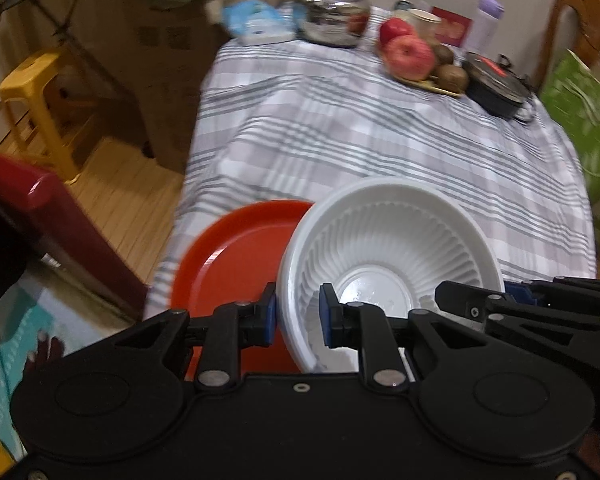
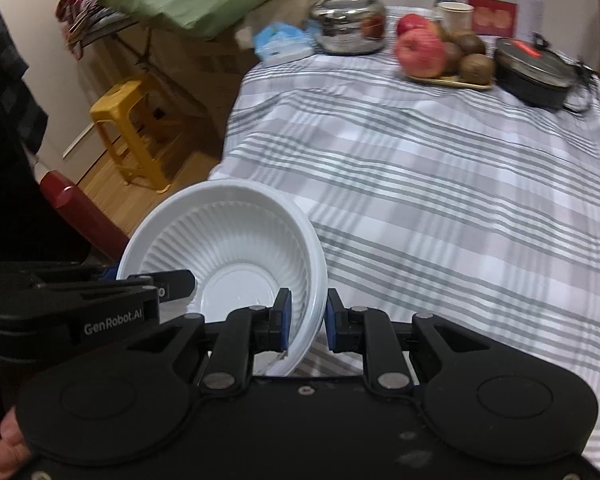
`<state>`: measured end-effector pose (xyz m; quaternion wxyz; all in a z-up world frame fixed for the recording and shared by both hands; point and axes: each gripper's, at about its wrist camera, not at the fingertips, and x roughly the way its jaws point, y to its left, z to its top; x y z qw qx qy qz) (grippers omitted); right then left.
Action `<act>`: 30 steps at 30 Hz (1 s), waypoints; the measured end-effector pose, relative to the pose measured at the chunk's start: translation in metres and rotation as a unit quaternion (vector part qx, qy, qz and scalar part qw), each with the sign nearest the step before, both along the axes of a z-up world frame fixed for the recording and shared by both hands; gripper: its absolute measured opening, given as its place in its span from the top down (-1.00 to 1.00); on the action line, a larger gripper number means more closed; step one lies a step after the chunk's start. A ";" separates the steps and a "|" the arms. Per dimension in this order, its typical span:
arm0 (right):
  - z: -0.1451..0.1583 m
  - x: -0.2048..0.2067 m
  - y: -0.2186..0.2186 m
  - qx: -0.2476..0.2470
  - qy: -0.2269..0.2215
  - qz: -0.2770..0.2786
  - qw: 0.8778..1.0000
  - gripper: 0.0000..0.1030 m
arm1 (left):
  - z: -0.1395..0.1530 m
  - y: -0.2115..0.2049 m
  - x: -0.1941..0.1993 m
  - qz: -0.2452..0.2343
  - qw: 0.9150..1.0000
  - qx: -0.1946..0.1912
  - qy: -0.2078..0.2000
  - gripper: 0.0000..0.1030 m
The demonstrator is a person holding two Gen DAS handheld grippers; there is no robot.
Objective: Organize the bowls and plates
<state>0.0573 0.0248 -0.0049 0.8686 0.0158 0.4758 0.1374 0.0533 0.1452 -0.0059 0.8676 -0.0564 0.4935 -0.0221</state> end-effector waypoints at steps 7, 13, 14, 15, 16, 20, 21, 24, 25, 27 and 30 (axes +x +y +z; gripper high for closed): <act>-0.013 0.018 0.037 -0.003 0.018 0.022 1.000 0.62 | -0.011 0.030 0.006 0.030 0.999 -0.008 0.008 0.48; -0.026 0.029 0.050 -0.010 0.031 0.025 0.999 0.62 | -0.020 0.039 0.012 0.035 0.999 -0.012 0.016 0.48; -0.027 0.030 0.051 -0.010 0.032 0.025 0.999 0.62 | -0.021 0.040 0.012 0.035 0.999 -0.013 0.017 0.48; -0.028 0.031 0.051 -0.011 0.035 0.024 0.999 0.62 | -0.023 0.040 0.013 0.035 0.999 -0.015 0.020 0.48; -0.029 0.032 0.051 -0.012 0.036 0.024 0.999 0.62 | -0.024 0.041 0.014 0.036 0.999 -0.016 0.022 0.48; -0.031 0.035 0.051 -0.014 0.039 0.026 0.999 0.62 | -0.027 0.042 0.016 0.039 0.999 -0.020 0.025 0.48; -0.030 0.035 0.051 -0.014 0.037 0.026 0.999 0.62 | -0.028 0.042 0.016 0.041 0.999 -0.020 0.025 0.48; -0.030 0.036 0.051 -0.015 0.036 0.028 0.999 0.60 | -0.029 0.043 0.017 0.043 0.998 -0.024 0.027 0.48; -0.029 0.036 0.052 -0.015 0.036 0.028 0.999 0.58 | -0.029 0.043 0.017 0.043 0.998 -0.024 0.027 0.48; -0.029 0.035 0.052 -0.016 0.035 0.030 0.999 0.54 | -0.029 0.043 0.017 0.041 0.998 -0.025 0.028 0.48; -0.028 0.034 0.053 -0.016 0.036 0.032 0.999 0.52 | -0.029 0.041 0.018 0.038 0.999 -0.021 0.028 0.48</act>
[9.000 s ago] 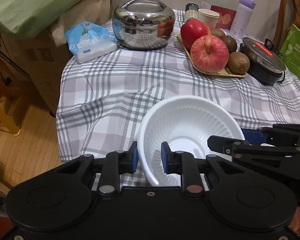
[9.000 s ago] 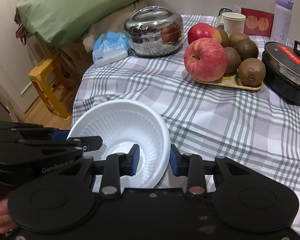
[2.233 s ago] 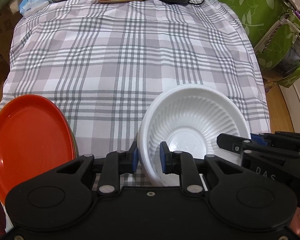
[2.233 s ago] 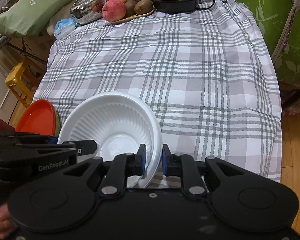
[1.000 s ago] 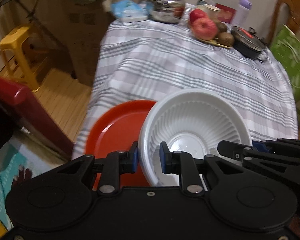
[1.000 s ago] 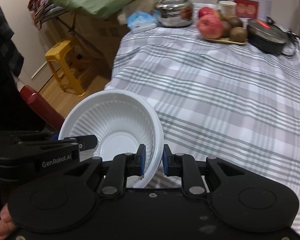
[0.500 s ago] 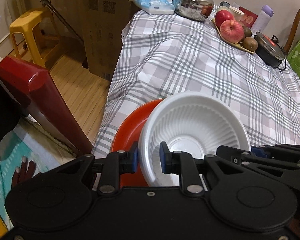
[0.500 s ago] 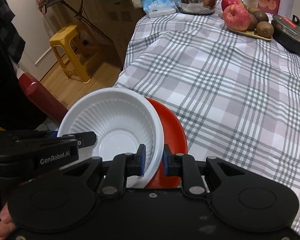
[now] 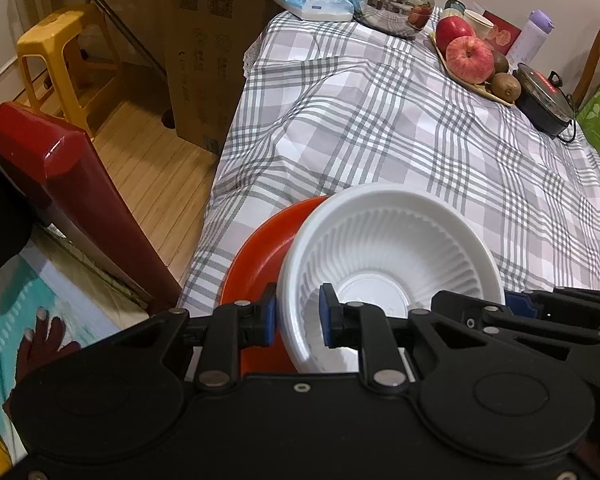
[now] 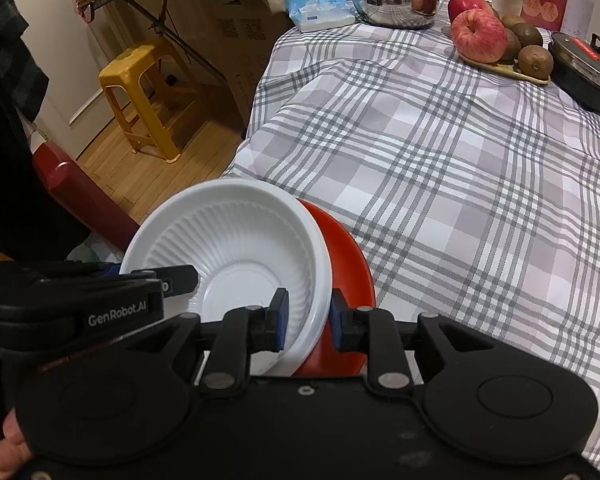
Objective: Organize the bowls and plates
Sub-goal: 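Lower the white bowls onto the orange plate with the left gripper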
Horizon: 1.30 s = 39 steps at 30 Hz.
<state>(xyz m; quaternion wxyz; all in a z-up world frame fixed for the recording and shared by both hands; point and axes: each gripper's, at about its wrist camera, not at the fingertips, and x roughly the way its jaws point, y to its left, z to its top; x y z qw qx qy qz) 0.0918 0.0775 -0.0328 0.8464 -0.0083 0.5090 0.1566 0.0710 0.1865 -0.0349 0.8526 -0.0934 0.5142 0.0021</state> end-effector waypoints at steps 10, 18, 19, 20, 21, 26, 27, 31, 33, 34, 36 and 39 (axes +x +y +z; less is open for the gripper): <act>0.002 -0.001 -0.001 0.000 0.002 -0.002 1.000 0.52 | -0.001 -0.001 0.003 0.002 1.000 0.000 0.004 0.48; 0.008 -0.002 -0.003 0.002 -0.010 -0.005 1.000 0.52 | 0.003 0.000 0.001 -0.002 1.000 -0.001 -0.002 0.48; 0.010 -0.002 -0.004 0.003 -0.013 -0.005 1.000 0.52 | 0.004 0.001 0.000 -0.001 1.000 -0.001 -0.002 0.48; 0.012 -0.003 -0.004 0.003 -0.016 -0.006 1.000 0.52 | 0.006 0.002 0.000 0.002 1.000 -0.001 -0.003 0.48; 0.013 -0.003 -0.005 0.004 -0.019 -0.006 1.000 0.52 | 0.007 0.003 -0.001 0.003 1.000 0.000 -0.005 0.48; 0.022 -0.006 -0.009 0.006 -0.032 -0.011 0.999 0.49 | 0.013 0.008 -0.004 0.009 1.000 0.005 -0.012 0.47; 0.024 -0.007 -0.010 0.006 -0.034 -0.012 0.999 0.47 | 0.014 0.009 -0.005 0.010 1.000 0.006 -0.013 0.47; 0.033 -0.014 -0.014 0.009 -0.048 -0.016 0.999 0.45 | 0.019 0.013 -0.011 0.013 1.000 0.011 -0.018 0.47; 0.037 -0.018 -0.015 0.011 -0.055 -0.018 0.998 0.44 | 0.022 0.014 -0.015 0.013 1.000 0.013 -0.022 0.47; 0.040 -0.021 -0.016 0.011 -0.059 -0.018 0.998 0.43 | 0.024 0.014 -0.017 0.013 1.000 0.014 -0.024 0.47; 0.045 -0.027 -0.018 0.010 -0.071 -0.020 0.997 0.43 | 0.027 0.013 -0.020 0.011 0.999 0.015 -0.028 0.47; 0.053 -0.037 -0.021 0.010 -0.089 -0.024 0.996 0.43 | 0.035 0.010 -0.026 0.009 0.999 0.015 -0.036 0.47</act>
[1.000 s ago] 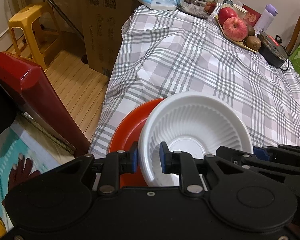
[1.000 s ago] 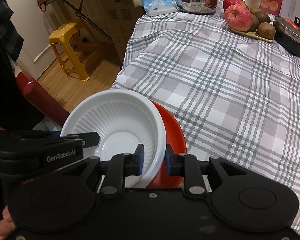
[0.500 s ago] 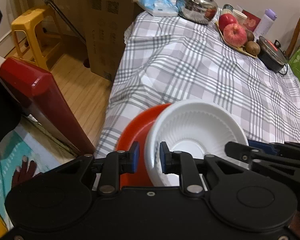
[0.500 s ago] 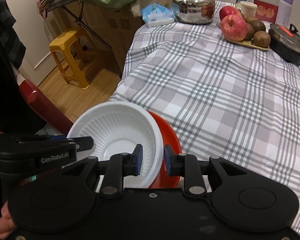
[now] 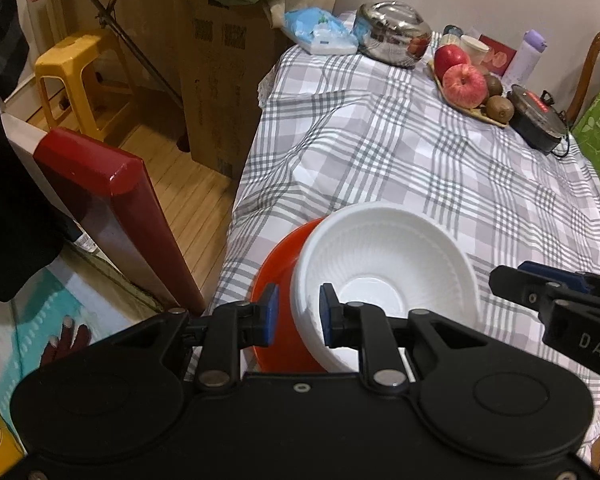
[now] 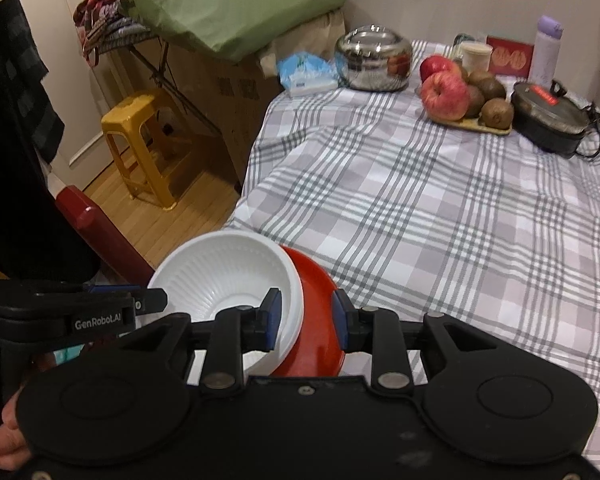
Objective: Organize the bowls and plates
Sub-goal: 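Lower the white bowls onto the orange plate with the left gripper, then open the left gripper and pull it back from the bowls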
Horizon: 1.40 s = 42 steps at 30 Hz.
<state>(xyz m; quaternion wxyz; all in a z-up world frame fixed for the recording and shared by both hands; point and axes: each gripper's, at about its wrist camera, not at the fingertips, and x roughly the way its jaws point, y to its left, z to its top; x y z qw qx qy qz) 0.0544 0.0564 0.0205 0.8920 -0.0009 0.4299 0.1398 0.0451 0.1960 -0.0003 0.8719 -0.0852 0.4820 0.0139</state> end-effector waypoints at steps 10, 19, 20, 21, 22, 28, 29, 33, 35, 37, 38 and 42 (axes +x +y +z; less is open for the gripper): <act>0.021 -0.054 -0.015 0.009 -0.048 -0.014 0.999 0.42 | 0.032 -0.020 -0.036 0.004 0.998 0.047 -0.049 0.44; 0.017 -0.108 -0.036 0.026 -0.065 -0.051 0.996 0.38 | 0.038 -0.047 -0.072 -0.019 0.994 0.078 -0.076 0.39; 0.017 -0.113 -0.037 0.023 -0.069 -0.055 0.996 0.38 | 0.037 -0.050 -0.075 -0.023 0.994 0.079 -0.077 0.39; 0.016 -0.118 -0.039 0.020 -0.073 -0.058 0.995 0.38 | 0.037 -0.053 -0.079 -0.025 0.993 0.080 -0.077 0.38; 0.016 -0.122 -0.040 0.019 -0.075 -0.059 0.995 0.38 | 0.036 -0.055 -0.082 -0.027 0.993 0.081 -0.076 0.38; 0.015 -0.149 -0.044 0.024 -0.087 -0.074 0.993 0.31 | 0.028 -0.061 -0.097 -0.030 0.995 0.064 -0.064 0.38; 0.015 -0.152 -0.045 0.025 -0.089 -0.076 0.993 0.31 | 0.027 -0.061 -0.099 -0.029 0.996 0.061 -0.062 0.38; 0.016 -0.159 -0.047 0.032 -0.086 -0.081 0.993 0.30 | 0.023 -0.064 -0.103 -0.026 0.996 0.058 -0.054 0.38; 0.015 -0.162 -0.047 0.027 -0.088 -0.081 0.992 0.28 | 0.022 -0.064 -0.106 -0.024 0.996 0.061 -0.055 0.39; 0.015 -0.163 -0.047 0.024 -0.088 -0.079 0.993 0.26 | 0.022 -0.065 -0.108 -0.022 0.996 0.066 -0.056 0.38; 0.015 -0.164 -0.047 0.024 -0.087 -0.078 0.993 0.26 | 0.022 -0.064 -0.109 -0.022 0.996 0.066 -0.057 0.39; 0.015 -0.165 -0.045 0.024 -0.083 -0.073 0.994 0.26 | 0.022 -0.062 -0.111 -0.017 0.996 0.062 -0.057 0.38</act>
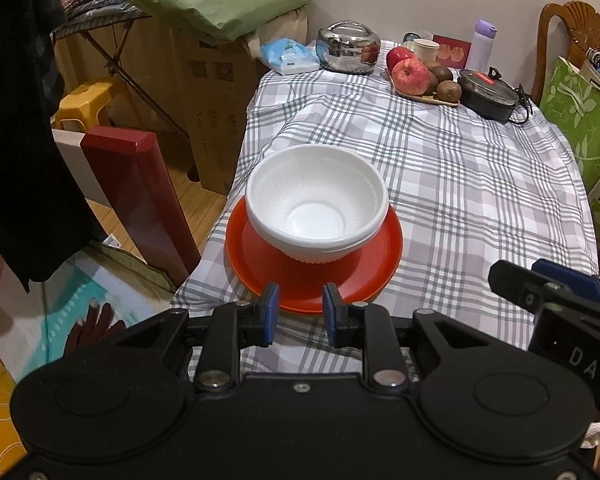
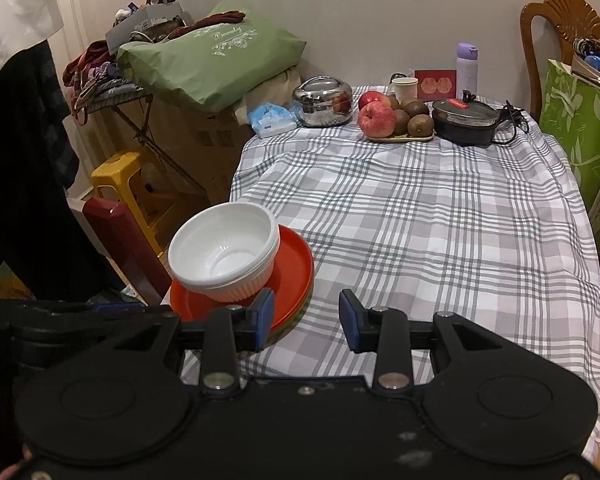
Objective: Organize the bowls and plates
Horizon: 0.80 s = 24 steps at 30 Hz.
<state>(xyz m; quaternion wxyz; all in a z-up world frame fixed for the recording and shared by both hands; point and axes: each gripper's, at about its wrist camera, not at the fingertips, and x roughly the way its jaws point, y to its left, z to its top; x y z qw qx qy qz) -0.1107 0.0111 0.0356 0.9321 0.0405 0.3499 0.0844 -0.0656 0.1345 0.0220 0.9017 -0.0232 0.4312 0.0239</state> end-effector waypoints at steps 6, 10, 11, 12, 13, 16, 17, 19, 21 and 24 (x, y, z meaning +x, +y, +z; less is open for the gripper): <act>-0.001 0.000 0.002 -0.002 0.003 0.006 1.000 0.26 | -0.001 0.001 0.000 0.001 1.000 0.003 0.002 0.38; -0.001 0.000 0.002 -0.002 0.003 0.006 1.000 0.25 | -0.001 0.000 -0.001 0.000 1.000 0.005 0.001 0.39; -0.001 0.000 0.002 -0.002 0.004 0.007 1.000 0.24 | -0.001 0.000 -0.001 0.000 1.000 0.006 0.001 0.38; -0.001 0.000 0.002 -0.002 0.005 0.007 1.000 0.21 | -0.001 -0.001 -0.001 -0.001 1.000 0.008 0.000 0.38; -0.002 0.001 0.002 -0.003 0.005 0.008 1.000 0.21 | -0.001 -0.001 -0.001 -0.003 1.000 0.009 -0.002 0.38; -0.003 0.002 0.002 -0.005 0.008 0.007 1.000 0.18 | -0.001 -0.003 -0.001 -0.004 1.000 0.013 -0.002 0.38; -0.003 0.002 0.002 -0.006 0.009 0.007 1.000 0.18 | -0.001 -0.003 -0.001 -0.004 1.000 0.014 -0.002 0.38; -0.004 0.003 0.001 -0.006 0.011 0.006 1.000 0.17 | -0.002 -0.003 -0.001 -0.003 1.000 0.015 -0.001 0.38; -0.005 0.004 0.001 -0.006 0.012 0.006 1.000 0.17 | -0.002 -0.003 -0.001 -0.003 1.000 0.015 -0.001 0.38; -0.005 0.004 0.000 -0.006 0.012 0.006 1.000 0.17 | -0.002 -0.002 0.000 -0.002 1.000 0.014 -0.001 0.38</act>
